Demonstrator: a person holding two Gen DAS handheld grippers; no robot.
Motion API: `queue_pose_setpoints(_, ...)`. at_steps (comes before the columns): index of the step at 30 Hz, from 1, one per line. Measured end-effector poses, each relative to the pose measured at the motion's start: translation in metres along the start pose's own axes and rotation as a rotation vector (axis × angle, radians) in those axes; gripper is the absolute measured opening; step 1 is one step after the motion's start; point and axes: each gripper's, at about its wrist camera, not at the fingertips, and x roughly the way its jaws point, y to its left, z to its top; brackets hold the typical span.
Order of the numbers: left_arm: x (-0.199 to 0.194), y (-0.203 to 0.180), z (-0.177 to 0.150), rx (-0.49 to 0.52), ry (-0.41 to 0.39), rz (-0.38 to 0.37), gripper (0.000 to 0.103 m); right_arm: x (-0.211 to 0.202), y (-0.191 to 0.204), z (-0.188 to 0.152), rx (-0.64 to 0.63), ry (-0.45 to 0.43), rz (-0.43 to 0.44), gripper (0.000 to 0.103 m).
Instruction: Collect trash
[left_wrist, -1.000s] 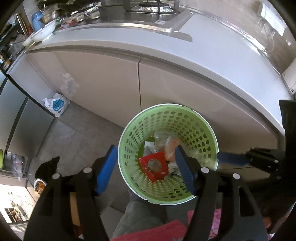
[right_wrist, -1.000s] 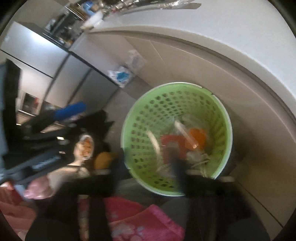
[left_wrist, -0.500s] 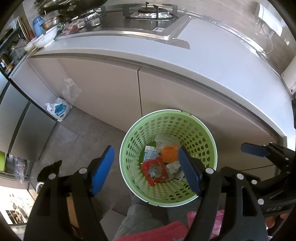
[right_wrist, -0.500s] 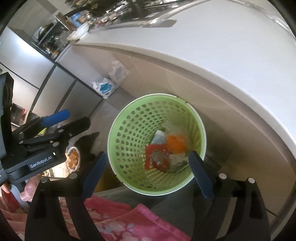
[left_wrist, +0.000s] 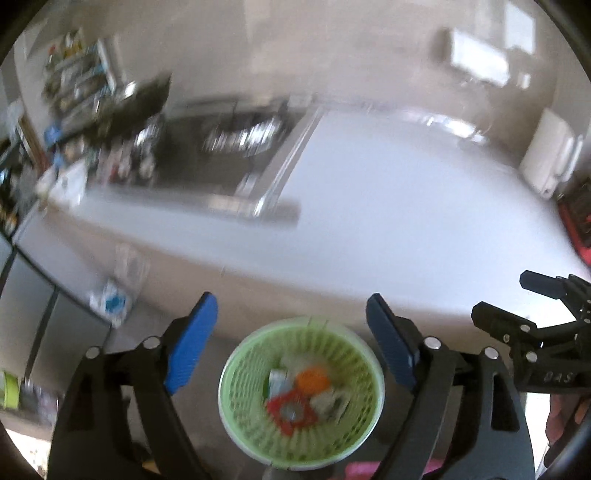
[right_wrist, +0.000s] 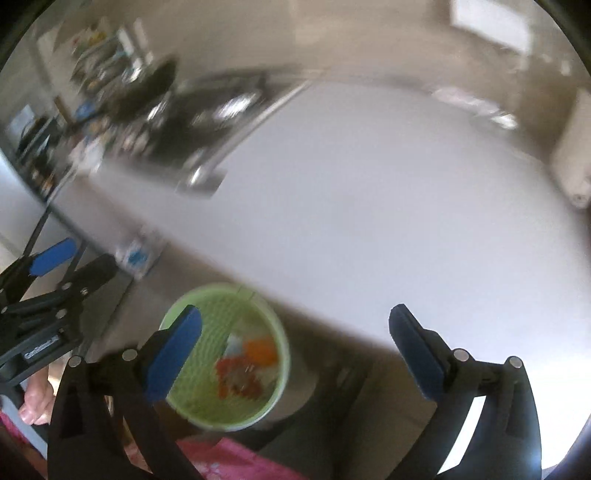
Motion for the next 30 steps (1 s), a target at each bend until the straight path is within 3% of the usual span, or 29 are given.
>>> queue_pose_setpoints(8,-0.052,-0.041,0.078,0.035,-0.218,-0.06,0.095,-0.089,-0.046,0.057,0.056,-0.229,-0.154,0.101)
queue_pose_setpoints(17,-0.109,-0.071,0.142,0.054,-0.384,-0.116,0.095,-0.177,-0.067,0.096,0.132,-0.458,-0.272,0.101)
queue_pose_setpoints(22,-0.122,-0.078,0.153,0.014,-0.395,-0.124,0.095,-0.202,-0.08,0.096,0.2,-0.523,-0.256,0.101)
queue_pose_setpoints(26,-0.123,-0.081,0.148,0.017,-0.388,-0.112,0.095,-0.199,-0.081,0.086,0.225,-0.528,-0.212,0.101)
queue_pose_setpoints(30,-0.123,-0.086,0.139,0.04,-0.385,-0.091,0.095,-0.191,-0.072,0.076,0.224,-0.503,-0.245,0.101)
